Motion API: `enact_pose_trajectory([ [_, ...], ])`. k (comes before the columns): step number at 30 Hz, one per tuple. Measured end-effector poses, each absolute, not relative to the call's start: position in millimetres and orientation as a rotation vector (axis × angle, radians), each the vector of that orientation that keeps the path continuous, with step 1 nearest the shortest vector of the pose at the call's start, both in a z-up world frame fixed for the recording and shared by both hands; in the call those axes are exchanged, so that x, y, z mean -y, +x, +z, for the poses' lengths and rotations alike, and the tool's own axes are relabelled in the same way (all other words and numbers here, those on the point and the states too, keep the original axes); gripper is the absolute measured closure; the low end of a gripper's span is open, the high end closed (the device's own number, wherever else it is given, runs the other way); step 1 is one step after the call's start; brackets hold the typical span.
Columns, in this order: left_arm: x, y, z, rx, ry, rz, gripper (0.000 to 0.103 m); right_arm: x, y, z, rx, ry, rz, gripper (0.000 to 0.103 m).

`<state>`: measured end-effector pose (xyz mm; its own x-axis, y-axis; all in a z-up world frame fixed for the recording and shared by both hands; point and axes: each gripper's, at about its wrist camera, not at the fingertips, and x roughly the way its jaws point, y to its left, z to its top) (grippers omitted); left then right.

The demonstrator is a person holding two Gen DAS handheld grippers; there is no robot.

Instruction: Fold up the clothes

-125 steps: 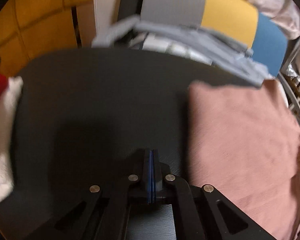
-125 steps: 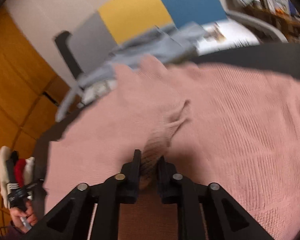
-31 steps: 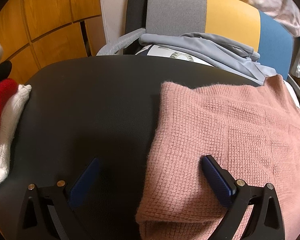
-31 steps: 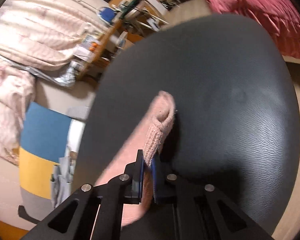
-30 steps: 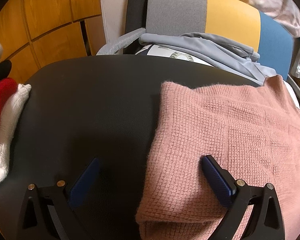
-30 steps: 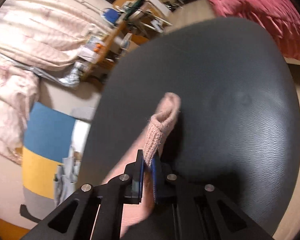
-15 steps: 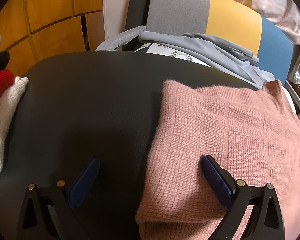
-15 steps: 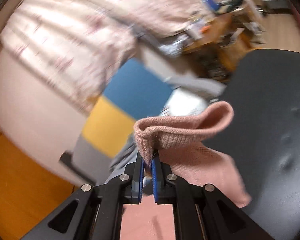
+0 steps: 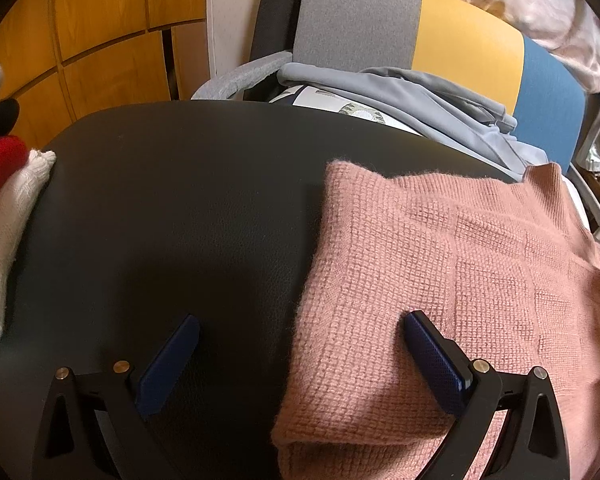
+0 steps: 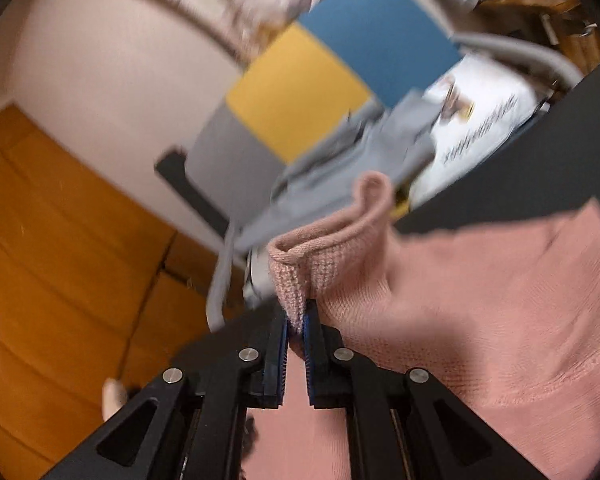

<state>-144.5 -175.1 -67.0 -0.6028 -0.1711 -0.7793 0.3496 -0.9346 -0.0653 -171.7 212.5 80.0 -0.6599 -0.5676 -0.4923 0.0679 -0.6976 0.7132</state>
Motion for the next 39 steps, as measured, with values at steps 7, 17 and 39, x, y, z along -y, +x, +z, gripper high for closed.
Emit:
enact_pose_trajectory([
  [7,176,-144,-66,-0.315,1.214,-2.559,0.0,-149,-141,5,0.547,1.213,-2.402,0.076],
  [17,156,-143,-35,-0.649,1.322,-2.67,0.002,-273,-69,-15,0.425,1.187,-2.843,0.081],
  [39,-5,-212,-12,-0.196,1.549,-2.836,0.091,-370,-85,-36,0.653,1.339,-2.92,0.098],
])
